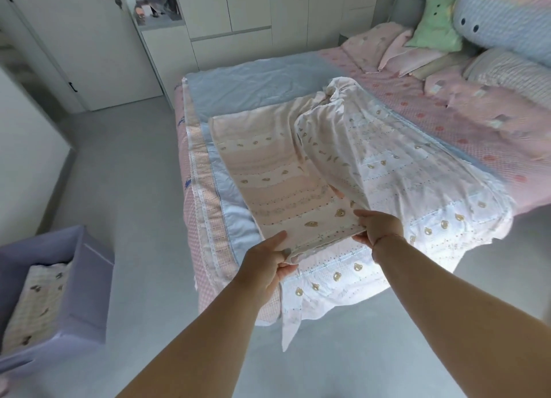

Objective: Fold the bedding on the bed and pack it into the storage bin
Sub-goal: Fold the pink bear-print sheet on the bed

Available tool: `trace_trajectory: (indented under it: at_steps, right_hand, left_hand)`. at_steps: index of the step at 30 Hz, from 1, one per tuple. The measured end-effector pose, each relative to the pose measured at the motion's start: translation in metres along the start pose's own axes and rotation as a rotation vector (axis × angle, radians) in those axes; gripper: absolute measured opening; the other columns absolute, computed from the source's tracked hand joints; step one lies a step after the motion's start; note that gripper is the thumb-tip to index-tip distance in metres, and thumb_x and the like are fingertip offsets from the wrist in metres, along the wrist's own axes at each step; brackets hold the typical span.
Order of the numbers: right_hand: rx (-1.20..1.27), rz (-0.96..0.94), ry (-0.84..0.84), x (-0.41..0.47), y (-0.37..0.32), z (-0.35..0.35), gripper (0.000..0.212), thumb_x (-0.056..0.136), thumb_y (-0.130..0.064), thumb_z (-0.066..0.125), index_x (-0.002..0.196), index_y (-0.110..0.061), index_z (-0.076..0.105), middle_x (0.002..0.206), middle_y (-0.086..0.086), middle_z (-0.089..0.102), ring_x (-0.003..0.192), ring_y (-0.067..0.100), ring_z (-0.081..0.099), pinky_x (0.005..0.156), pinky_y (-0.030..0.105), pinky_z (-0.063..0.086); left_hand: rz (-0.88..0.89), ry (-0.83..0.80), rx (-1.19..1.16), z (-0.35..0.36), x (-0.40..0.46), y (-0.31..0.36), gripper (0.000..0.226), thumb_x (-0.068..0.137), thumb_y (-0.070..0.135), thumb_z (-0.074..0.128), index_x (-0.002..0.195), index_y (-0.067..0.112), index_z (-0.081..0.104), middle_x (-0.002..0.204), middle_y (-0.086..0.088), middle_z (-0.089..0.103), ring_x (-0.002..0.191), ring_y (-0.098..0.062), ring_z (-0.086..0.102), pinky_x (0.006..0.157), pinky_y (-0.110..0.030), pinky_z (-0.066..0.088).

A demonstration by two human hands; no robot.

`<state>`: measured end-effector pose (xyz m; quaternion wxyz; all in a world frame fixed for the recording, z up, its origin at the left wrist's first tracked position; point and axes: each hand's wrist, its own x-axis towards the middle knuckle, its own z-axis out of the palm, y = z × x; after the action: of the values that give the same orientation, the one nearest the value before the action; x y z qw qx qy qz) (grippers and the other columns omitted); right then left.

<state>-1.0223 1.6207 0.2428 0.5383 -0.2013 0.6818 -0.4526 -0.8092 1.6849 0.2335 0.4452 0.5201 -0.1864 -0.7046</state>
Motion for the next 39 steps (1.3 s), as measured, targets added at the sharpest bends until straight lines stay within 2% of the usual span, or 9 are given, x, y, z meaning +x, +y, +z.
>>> trace_trajectory:
  at_steps: [8, 11, 13, 15, 17, 21, 27, 36, 39]
  right_hand:
    - [-0.075, 0.023, -0.059, -0.010, 0.045, -0.047, 0.027, 0.091, 0.007, 0.051, 0.104, -0.009, 0.069, 0.113, 0.010, 0.063, 0.063, 0.019, 0.061, 0.054, 0.022, 0.055]
    - [-0.065, 0.032, -0.082, -0.010, 0.057, -0.070, 0.029, 0.092, 0.005, 0.051, 0.110, -0.010, 0.068, 0.124, 0.010, 0.062, 0.061, 0.018, 0.063, 0.052, 0.021, 0.056]
    - [-0.124, 0.010, -0.103, -0.010, 0.064, -0.087, 0.033, 0.092, 0.006, 0.049, 0.113, -0.012, 0.067, 0.129, 0.004, 0.059, 0.048, 0.011, 0.064, 0.047, 0.015, 0.053]
    - [-0.153, -0.012, -0.112, -0.014, 0.069, -0.106, 0.033, 0.093, 0.002, 0.049, 0.112, -0.016, 0.069, 0.128, 0.004, 0.059, 0.042, 0.008, 0.062, 0.053, 0.018, 0.054]
    - [-0.173, -0.022, -0.120, -0.021, 0.075, -0.122, 0.032, 0.094, -0.001, 0.050, 0.111, -0.019, 0.069, 0.127, 0.007, 0.060, 0.045, 0.011, 0.063, 0.061, 0.021, 0.055]
    - [-0.185, -0.002, -0.158, -0.037, 0.087, -0.151, 0.034, 0.092, 0.005, 0.049, 0.118, -0.011, 0.065, 0.130, 0.012, 0.058, 0.041, 0.007, 0.061, 0.044, 0.013, 0.050]
    - [-0.189, 0.001, -0.169, -0.059, 0.106, -0.180, 0.036, 0.092, 0.006, 0.049, 0.121, -0.010, 0.064, 0.131, 0.010, 0.057, 0.047, 0.010, 0.063, 0.041, 0.010, 0.046]
    - [-0.175, -0.007, -0.173, -0.097, 0.134, -0.213, 0.035, 0.092, 0.005, 0.051, 0.122, -0.010, 0.064, 0.130, 0.011, 0.057, 0.047, 0.012, 0.062, 0.044, 0.012, 0.050]
    - [-0.157, -0.010, -0.166, -0.109, 0.140, -0.223, 0.034, 0.093, 0.003, 0.050, 0.120, -0.011, 0.065, 0.131, 0.012, 0.056, 0.055, 0.019, 0.060, 0.054, 0.019, 0.056]
  left_hand:
    - [-0.015, 0.130, -0.015, 0.013, -0.048, -0.053, 0.056, 0.084, -0.024, 0.044, 0.126, 0.009, 0.061, 0.123, -0.011, 0.061, 0.100, -0.022, 0.063, 0.071, -0.027, 0.052]
    - [-0.014, 0.180, 0.005, 0.027, -0.064, -0.075, 0.058, 0.082, -0.026, 0.045, 0.125, 0.011, 0.062, 0.117, -0.010, 0.062, 0.096, -0.021, 0.062, 0.072, -0.028, 0.051]
    - [-0.014, 0.197, 0.012, 0.037, -0.074, -0.090, 0.058, 0.082, -0.026, 0.046, 0.127, 0.009, 0.060, 0.111, -0.009, 0.063, 0.094, -0.022, 0.061, 0.075, -0.030, 0.051]
    - [-0.011, 0.212, 0.030, 0.045, -0.084, -0.104, 0.058, 0.083, -0.025, 0.046, 0.128, 0.009, 0.059, 0.106, -0.008, 0.061, 0.093, -0.021, 0.060, 0.079, -0.031, 0.051]
    - [-0.014, 0.218, 0.049, 0.050, -0.092, -0.117, 0.058, 0.085, -0.024, 0.045, 0.130, 0.010, 0.058, 0.107, -0.009, 0.059, 0.090, -0.021, 0.060, 0.080, -0.031, 0.051]
    - [-0.028, 0.228, 0.069, 0.058, -0.112, -0.145, 0.058, 0.085, -0.022, 0.046, 0.133, 0.010, 0.056, 0.115, -0.008, 0.060, 0.094, -0.022, 0.060, 0.077, -0.030, 0.052]
    - [-0.001, 0.197, -0.003, 0.060, -0.139, -0.172, 0.053, 0.086, -0.018, 0.051, 0.132, 0.009, 0.056, 0.129, -0.011, 0.058, 0.101, -0.024, 0.062, 0.077, -0.032, 0.053]
    - [-0.005, 0.137, -0.036, 0.055, -0.185, -0.200, 0.055, 0.083, -0.017, 0.058, 0.132, 0.008, 0.055, 0.122, -0.007, 0.064, 0.098, -0.022, 0.064, 0.077, -0.030, 0.052]
    - [-0.015, 0.144, -0.009, 0.054, -0.193, -0.208, 0.057, 0.082, -0.019, 0.058, 0.132, 0.008, 0.055, 0.124, -0.008, 0.062, 0.101, -0.024, 0.063, 0.078, -0.031, 0.052]
